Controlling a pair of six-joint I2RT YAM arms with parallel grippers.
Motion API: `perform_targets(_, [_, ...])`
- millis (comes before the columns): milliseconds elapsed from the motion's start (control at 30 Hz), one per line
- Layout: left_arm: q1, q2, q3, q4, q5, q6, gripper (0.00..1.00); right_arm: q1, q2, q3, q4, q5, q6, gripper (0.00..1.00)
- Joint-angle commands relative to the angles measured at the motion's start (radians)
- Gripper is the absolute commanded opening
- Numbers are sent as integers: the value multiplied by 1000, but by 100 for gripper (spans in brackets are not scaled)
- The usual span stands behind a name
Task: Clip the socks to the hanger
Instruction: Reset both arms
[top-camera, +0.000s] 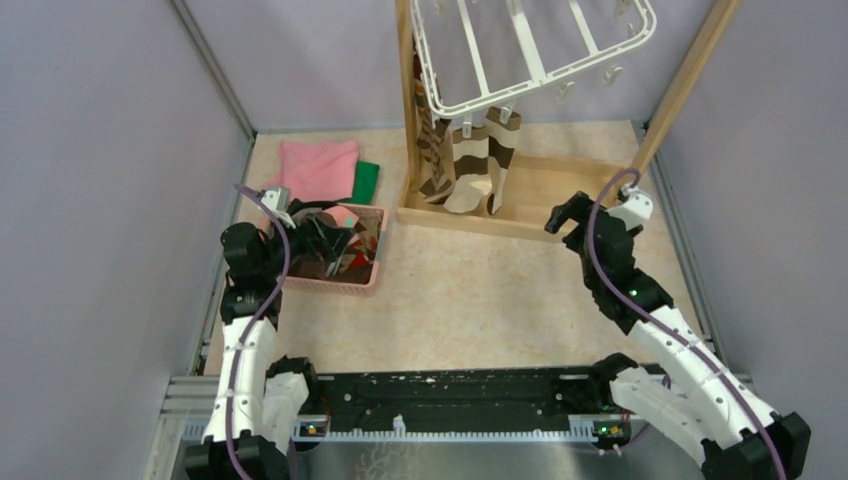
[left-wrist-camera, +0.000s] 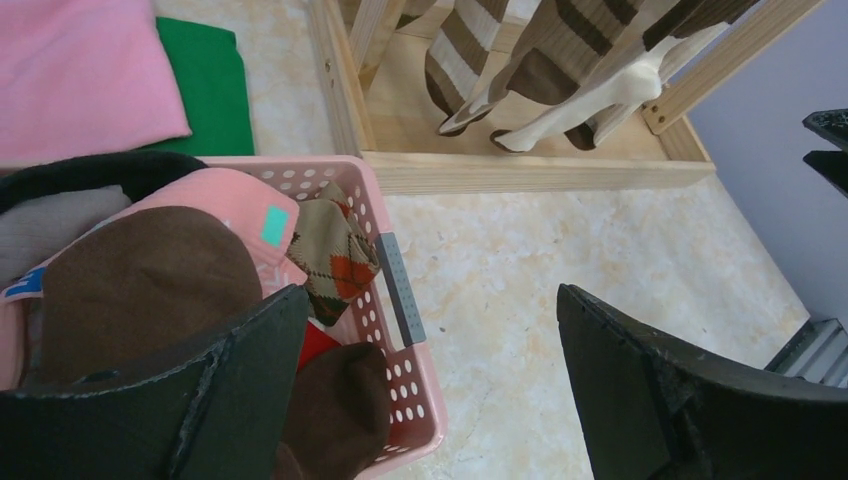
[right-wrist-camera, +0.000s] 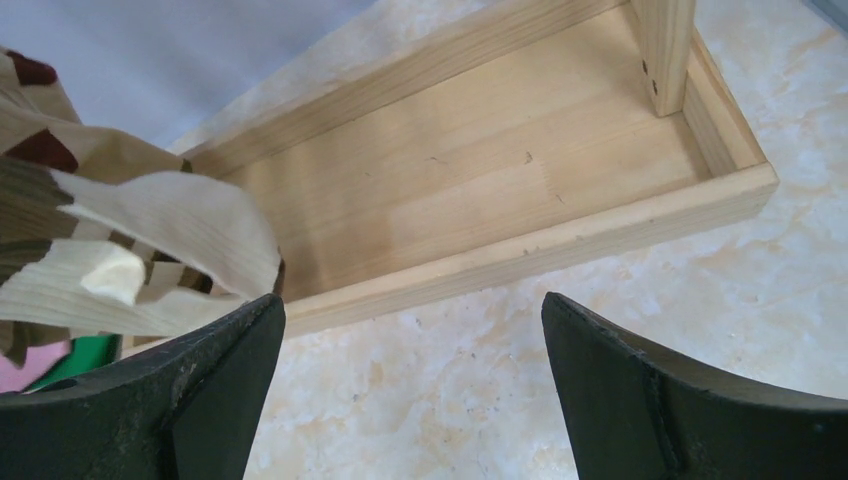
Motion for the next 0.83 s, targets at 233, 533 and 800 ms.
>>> perform_targets(233, [-27,-39,5,-39,-63,84,99,265,260,197,-68,374,-144,99])
perform_targets(533, [-33,-44,3,-39,-64,82,99,266,148,120,75,368,-239,99])
perform_targets(800, [-33,-41,1,-36,-60,80,99,265,104,103,89,350,-230,99])
